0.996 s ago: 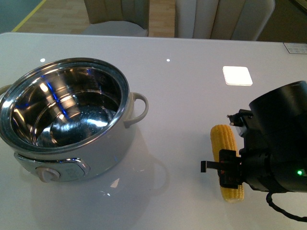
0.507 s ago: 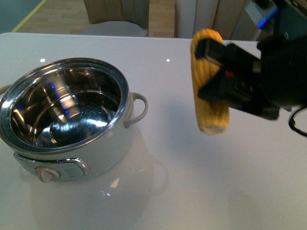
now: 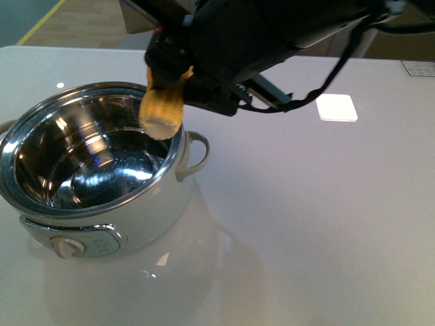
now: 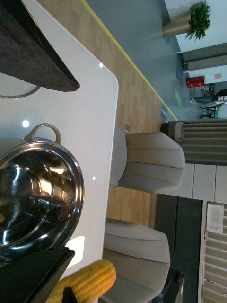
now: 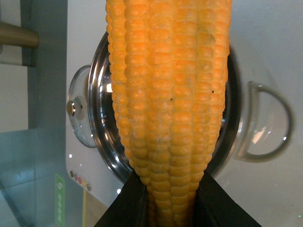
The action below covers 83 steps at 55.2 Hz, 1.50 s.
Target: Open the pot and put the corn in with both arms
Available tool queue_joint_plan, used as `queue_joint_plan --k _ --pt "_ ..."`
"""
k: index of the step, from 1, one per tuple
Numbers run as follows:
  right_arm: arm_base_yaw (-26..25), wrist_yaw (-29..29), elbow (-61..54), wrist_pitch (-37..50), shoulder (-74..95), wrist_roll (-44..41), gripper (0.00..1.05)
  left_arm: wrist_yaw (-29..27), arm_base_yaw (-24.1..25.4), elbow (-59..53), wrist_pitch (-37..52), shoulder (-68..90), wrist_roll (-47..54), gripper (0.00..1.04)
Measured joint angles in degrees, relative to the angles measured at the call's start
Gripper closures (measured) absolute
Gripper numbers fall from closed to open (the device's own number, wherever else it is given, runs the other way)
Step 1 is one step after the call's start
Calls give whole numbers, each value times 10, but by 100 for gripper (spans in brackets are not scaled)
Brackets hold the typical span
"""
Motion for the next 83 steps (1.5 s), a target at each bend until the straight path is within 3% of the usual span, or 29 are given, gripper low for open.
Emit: queue_joint_plan --k 17,34,49,64,75,83 --pt "60 -33 81 -17 101 33 90 0 0 0 0 0 0 7" --pt "64 -23 123 -56 168 7 89 0 0 0 0 0 0 7" --pt "65 -20 129 -61 173 1 48 0 0 0 0 0 0 7" --pt "41 -39 60 5 116 29 9 0 0 0 0 0 0 7" --pt "-13 -49 -42 82 -6 54 9 0 0 0 0 0 0 7" --pt "-94 -14 -162 96 -167 27 9 0 0 0 0 0 0 7"
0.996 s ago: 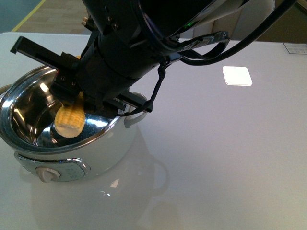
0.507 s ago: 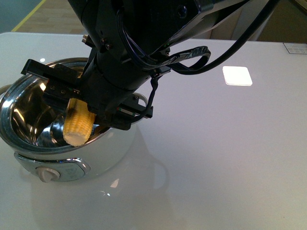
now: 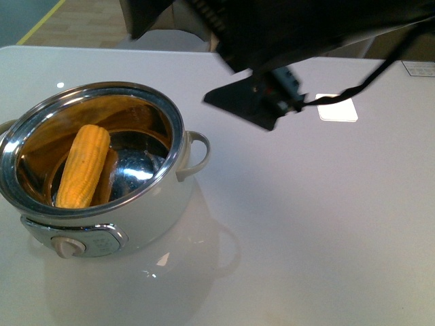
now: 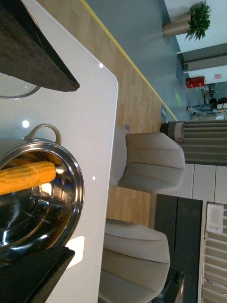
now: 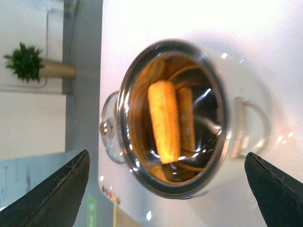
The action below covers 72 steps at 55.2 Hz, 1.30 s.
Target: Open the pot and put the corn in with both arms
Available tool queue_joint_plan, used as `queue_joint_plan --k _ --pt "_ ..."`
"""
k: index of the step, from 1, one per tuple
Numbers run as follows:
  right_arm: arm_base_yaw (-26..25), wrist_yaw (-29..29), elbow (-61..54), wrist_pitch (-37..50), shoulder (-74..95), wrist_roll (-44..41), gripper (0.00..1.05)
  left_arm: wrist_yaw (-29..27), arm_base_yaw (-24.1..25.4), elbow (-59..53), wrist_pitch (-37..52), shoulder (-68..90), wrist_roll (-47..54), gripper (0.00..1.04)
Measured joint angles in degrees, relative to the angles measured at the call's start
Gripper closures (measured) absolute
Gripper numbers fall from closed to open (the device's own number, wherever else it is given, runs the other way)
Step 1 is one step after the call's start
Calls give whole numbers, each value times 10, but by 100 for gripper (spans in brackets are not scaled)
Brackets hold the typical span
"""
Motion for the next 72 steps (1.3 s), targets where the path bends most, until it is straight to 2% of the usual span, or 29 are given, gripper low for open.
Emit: queue_joint_plan --k 9,12,15,17,19,22,27,44,54,59,67,72 --pt "-125 44 -152 -47 -218 -108 9 0 0 0 0 0 0 7" --pt "-145 50 -175 -51 -253 -124 9 0 0 0 0 0 0 7" --pt "-145 63 -179 -38 -257 -145 10 0 0 0 0 0 0 7" --pt "-135 154 -223 85 -256 -212 17 0 0 0 0 0 0 7" --pt "-134 215 -263 184 -256 -274 24 0 0 0 0 0 0 7" --pt "-142 260 -313 293 -264 -355 35 -1 0 0 0 0 0 7" --pt "-159 252 -355 354 -305 -426 52 0 0 0 0 0 0 7" --pt "-201 211 -430 330 -402 -466 102 0 0 0 0 0 0 7" --pt "-220 196 -458 297 -462 -471 103 0 0 0 0 0 0 7" --pt "-253 151 -469 278 -492 -473 103 0 0 0 0 0 0 7" --pt "-269 147 -482 245 -540 -473 103 0 0 0 0 0 0 7" --pt "-270 145 -503 254 -556 -473 103 0 0 0 0 0 0 7"
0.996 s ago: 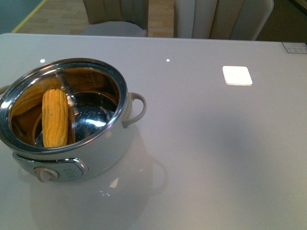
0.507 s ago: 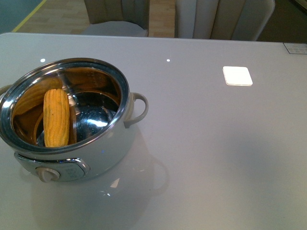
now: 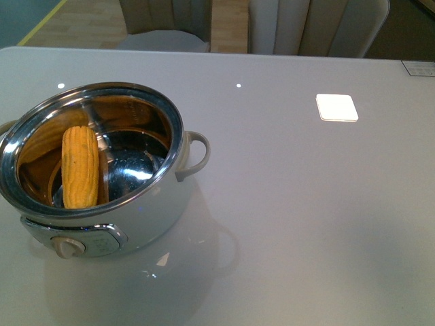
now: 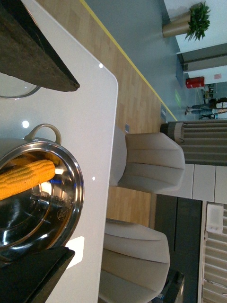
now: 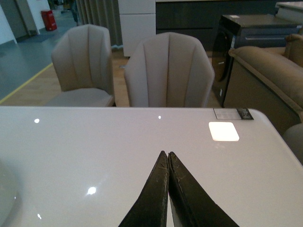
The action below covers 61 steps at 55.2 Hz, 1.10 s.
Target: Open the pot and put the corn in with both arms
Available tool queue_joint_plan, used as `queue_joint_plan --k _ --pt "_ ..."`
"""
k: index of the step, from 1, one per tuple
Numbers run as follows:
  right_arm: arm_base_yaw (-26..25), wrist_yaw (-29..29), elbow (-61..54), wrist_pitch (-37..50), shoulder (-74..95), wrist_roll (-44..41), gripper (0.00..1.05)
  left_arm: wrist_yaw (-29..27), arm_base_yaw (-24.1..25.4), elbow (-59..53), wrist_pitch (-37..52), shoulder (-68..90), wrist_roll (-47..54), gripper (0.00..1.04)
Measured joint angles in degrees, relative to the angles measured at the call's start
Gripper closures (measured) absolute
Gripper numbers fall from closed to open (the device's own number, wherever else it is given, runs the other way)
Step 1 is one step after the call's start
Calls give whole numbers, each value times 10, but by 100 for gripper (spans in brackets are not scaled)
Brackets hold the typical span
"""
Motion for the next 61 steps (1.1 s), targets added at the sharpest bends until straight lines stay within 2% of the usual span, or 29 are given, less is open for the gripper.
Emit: queue_joint_plan --k 25,61 --pt "0 1 0 -140 -151 0 103 0 0 0 0 0 0 7" --pt "0 1 0 -255 -267 0 103 0 0 0 0 0 0 7"
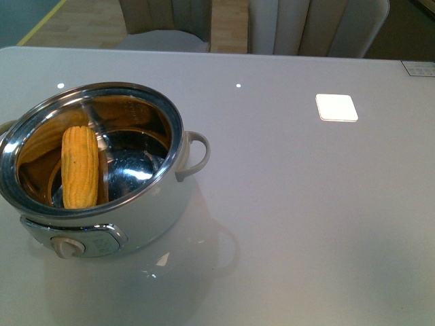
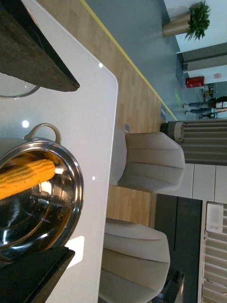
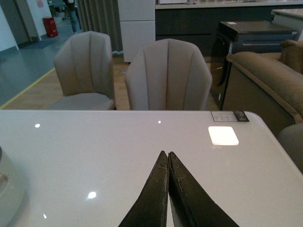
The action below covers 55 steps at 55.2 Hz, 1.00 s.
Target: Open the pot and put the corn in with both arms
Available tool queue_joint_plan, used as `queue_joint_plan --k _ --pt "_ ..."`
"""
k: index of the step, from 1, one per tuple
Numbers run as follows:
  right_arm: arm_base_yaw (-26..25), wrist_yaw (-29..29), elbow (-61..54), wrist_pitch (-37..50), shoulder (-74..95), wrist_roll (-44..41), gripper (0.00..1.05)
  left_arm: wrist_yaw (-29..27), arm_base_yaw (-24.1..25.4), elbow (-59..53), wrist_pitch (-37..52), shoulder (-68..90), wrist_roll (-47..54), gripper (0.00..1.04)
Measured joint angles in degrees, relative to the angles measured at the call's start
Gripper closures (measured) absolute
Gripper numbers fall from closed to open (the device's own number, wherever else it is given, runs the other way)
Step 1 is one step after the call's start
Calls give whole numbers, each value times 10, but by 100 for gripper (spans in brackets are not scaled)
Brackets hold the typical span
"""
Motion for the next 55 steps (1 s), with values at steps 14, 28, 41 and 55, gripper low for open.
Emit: queue_joint_plan --k 14,28,41,55 --pt "0 0 0 -101 -98 0 102 0 0 0 0 0 0 7" --pt "0 0 0 -101 -98 0 42 0 0 0 0 0 0 7" --pt "0 0 0 -101 -98 0 7 0 0 0 0 0 0 7" --pt "0 0 0 -101 -98 0 9 0 0 0 0 0 0 7"
